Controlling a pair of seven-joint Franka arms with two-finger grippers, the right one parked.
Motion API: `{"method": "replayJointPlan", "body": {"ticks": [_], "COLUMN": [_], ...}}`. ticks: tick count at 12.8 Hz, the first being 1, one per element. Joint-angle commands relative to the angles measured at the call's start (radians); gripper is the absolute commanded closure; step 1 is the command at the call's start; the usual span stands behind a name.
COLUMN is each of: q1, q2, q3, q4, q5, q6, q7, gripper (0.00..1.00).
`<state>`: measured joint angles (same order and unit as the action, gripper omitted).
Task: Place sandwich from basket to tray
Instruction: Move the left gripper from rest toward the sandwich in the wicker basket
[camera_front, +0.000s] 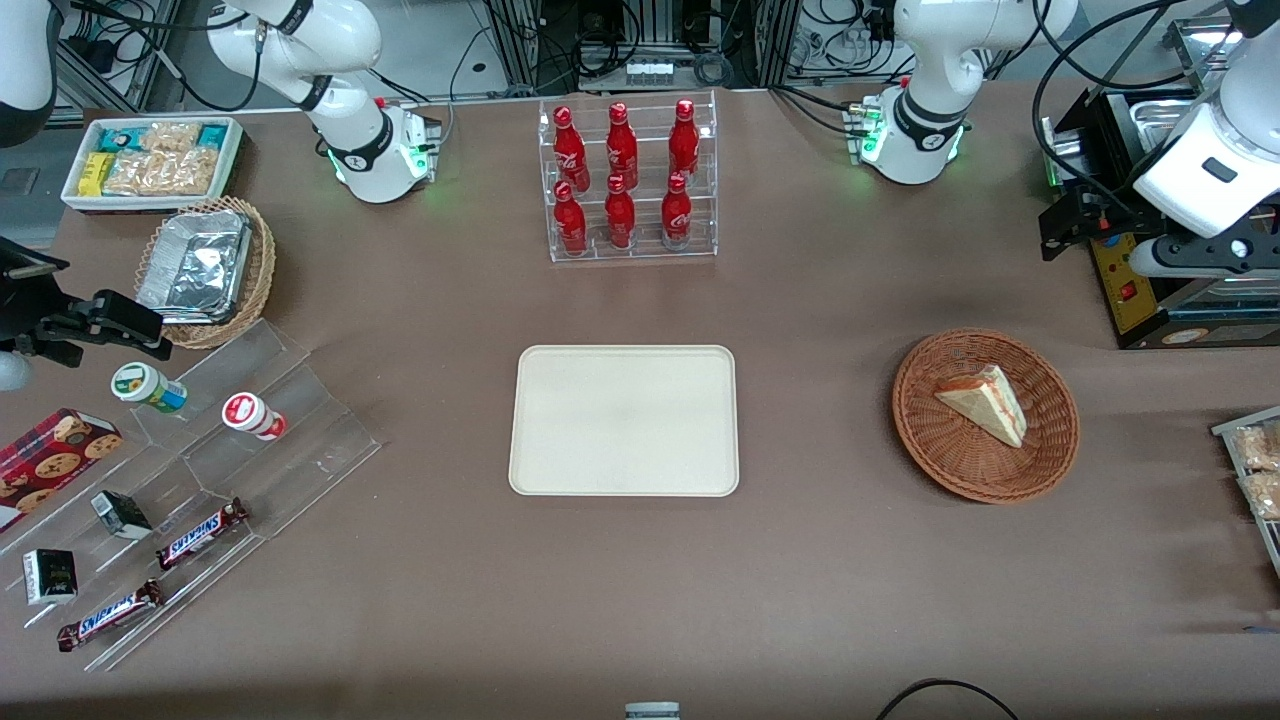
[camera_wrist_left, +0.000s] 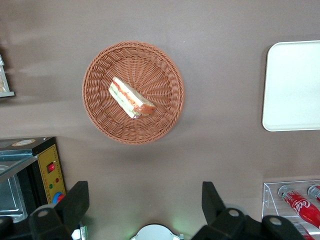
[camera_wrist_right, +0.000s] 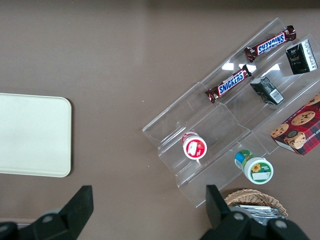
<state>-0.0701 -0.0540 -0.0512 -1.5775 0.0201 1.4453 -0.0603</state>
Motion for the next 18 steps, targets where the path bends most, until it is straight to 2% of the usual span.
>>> {"method": "replayJointPlan", "body": {"ticks": [1,8,11,13,16,18], "q1": [-0.017,0.004,0.006,0.006,0.004,0.009], "q2": [-0.004,0.009,0.031,0.042,0.025,0.046], "q3": [0.016,0.027,0.089,0.096,0.096,0.096], "q4": [0.007,0.007,0.004,-0.048,-0.223,-0.271], "q5": [-0.018,-0.032,-0.055,-0.043,-0.042,-0.043], "q6": [-0.022,-0.016,-0.016,0.025,0.206,0.247], "q7": [-0.016,-0.009,-0.019,-0.050,-0.196,-0.214], "gripper": [0.00,0.00,0.00,0.00,0.00,0.00]}}
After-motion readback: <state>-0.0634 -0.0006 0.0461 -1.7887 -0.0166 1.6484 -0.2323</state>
